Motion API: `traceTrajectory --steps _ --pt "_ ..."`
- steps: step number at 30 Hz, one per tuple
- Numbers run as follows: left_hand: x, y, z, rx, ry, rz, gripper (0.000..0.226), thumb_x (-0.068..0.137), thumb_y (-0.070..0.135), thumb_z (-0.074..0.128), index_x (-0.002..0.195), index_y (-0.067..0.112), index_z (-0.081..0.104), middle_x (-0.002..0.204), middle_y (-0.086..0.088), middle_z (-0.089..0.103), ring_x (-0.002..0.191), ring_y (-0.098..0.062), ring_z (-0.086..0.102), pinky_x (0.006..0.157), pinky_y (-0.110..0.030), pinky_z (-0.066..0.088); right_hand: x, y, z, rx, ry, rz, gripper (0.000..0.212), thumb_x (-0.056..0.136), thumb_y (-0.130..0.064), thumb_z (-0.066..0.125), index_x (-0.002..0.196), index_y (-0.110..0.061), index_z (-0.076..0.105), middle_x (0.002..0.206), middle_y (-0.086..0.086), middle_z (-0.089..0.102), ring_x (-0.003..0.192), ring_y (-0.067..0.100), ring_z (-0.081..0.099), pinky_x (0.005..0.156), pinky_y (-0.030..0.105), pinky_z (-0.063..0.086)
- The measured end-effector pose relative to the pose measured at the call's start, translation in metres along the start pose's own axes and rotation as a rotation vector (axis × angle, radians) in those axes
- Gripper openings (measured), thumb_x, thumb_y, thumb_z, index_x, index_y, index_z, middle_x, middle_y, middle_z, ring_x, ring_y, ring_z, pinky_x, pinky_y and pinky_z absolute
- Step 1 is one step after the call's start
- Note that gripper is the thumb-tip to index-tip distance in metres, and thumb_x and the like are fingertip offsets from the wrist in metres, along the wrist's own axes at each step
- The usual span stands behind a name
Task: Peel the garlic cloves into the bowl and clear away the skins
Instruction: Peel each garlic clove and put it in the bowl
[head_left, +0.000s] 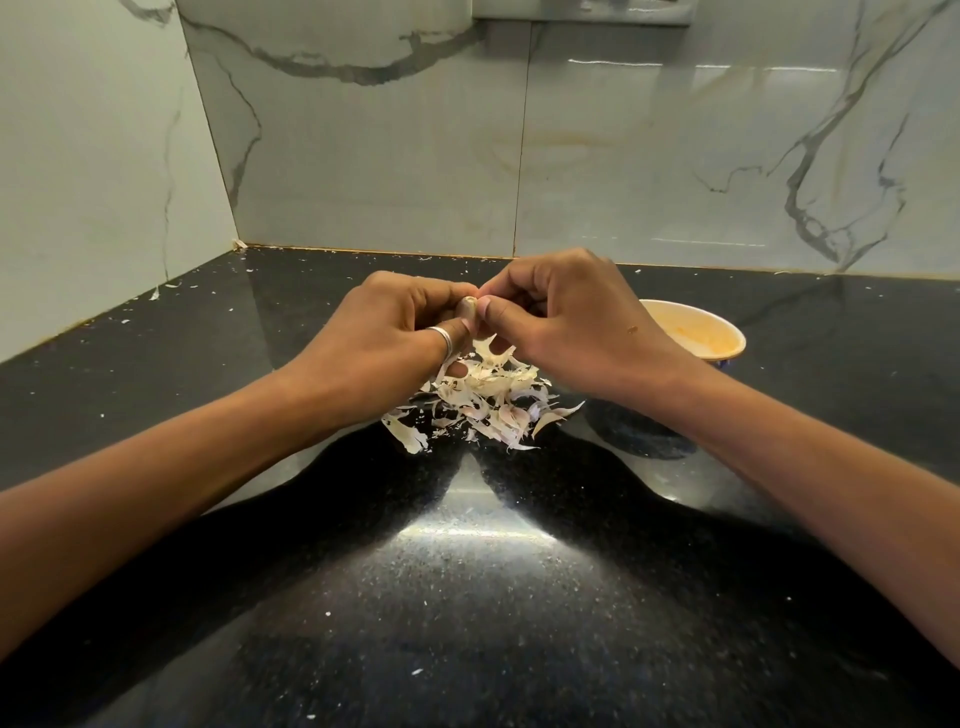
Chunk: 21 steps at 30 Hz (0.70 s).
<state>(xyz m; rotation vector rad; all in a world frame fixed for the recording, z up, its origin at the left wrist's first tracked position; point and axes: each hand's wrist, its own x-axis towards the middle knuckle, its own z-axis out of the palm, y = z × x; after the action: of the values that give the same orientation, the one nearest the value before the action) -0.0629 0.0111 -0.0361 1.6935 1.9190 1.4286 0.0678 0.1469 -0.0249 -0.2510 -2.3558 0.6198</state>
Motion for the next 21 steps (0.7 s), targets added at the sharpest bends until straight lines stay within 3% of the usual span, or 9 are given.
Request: traceTrajectory --steps 3,6,12,14,17,19,21 --pt "-0.0004 -0.0010 0.0006 0.026 -0.008 -0.004 0.026 0.102 0.014 0.056 0.120 0.023 0.073 0.098 0.001 0.076 0.083 -0.003 0.066 0.078 -0.023 0.059 -0.0007 -0.0012 0.0004 -0.041 0.008 -0.028 0.013 0.095 -0.019 0.070 0.089 -0.016 0.080 0.072 -0.005 0.076 0.065 0.010 0.072 0.064 0.040 0.059" --pt "-0.0007 -0.0017 0.0002 0.060 -0.006 -0.020 0.024 0.102 0.015 0.057 0.117 0.019 0.075 0.092 0.005 0.075 0.077 -0.005 0.070 0.071 -0.016 0.054 -0.0010 -0.0016 -0.0003 -0.070 0.021 -0.042 0.015 0.095 -0.021 0.069 0.086 -0.017 0.080 0.069 -0.005 0.074 0.063 0.012 0.071 0.061 0.040 0.058" --pt "0.0005 -0.0049 0.0020 0.074 -0.009 -0.050 0.020 0.101 0.020 0.058 0.110 0.023 0.077 0.077 0.010 0.071 0.070 -0.008 0.071 0.073 -0.026 0.059 -0.0037 -0.0035 -0.0007 -0.173 0.036 -0.105 0.018 0.094 -0.023 0.067 0.084 -0.014 0.079 0.067 -0.008 0.070 0.061 0.009 0.067 0.062 0.038 0.055" --pt "-0.0009 -0.0046 0.0028 0.071 -0.007 -0.050 0.020 0.101 0.020 0.058 0.105 0.024 0.078 0.072 0.012 0.069 0.065 -0.005 0.066 0.067 -0.020 0.053 -0.0037 -0.0034 0.0004 -0.176 0.042 -0.105 0.018 0.093 -0.025 0.069 0.082 -0.014 0.078 0.066 -0.007 0.070 0.060 0.009 0.067 0.060 0.037 0.055" --pt "-0.0030 -0.0035 0.0026 0.078 0.001 -0.053 0.022 0.101 0.020 0.058 0.093 0.022 0.079 0.064 0.006 0.064 0.059 -0.006 0.052 0.062 -0.021 0.043 -0.0037 -0.0036 0.0020 -0.169 0.049 -0.096 0.019 0.093 -0.025 0.069 0.080 -0.015 0.078 0.065 -0.007 0.070 0.059 0.009 0.066 0.059 0.037 0.055" --pt "-0.0038 -0.0027 0.0029 0.070 0.002 -0.056 0.022 0.101 0.019 0.058 0.093 0.022 0.079 0.069 -0.006 0.066 0.060 -0.009 0.052 0.063 -0.025 0.045 -0.0038 -0.0039 0.0021 -0.162 0.051 -0.093 0.019 0.093 -0.026 0.069 0.080 -0.016 0.078 0.064 -0.007 0.070 0.059 0.010 0.067 0.059 0.038 0.055" --pt "-0.0041 -0.0013 0.0037 0.049 0.012 -0.061 0.021 0.100 0.016 0.058 0.098 0.021 0.079 0.072 -0.002 0.070 0.059 -0.005 0.056 0.061 -0.019 0.047 -0.0038 -0.0044 0.0019 -0.159 0.056 -0.091 0.019 0.093 -0.026 0.069 0.080 -0.016 0.078 0.063 -0.006 0.070 0.059 0.010 0.067 0.059 0.037 0.055"
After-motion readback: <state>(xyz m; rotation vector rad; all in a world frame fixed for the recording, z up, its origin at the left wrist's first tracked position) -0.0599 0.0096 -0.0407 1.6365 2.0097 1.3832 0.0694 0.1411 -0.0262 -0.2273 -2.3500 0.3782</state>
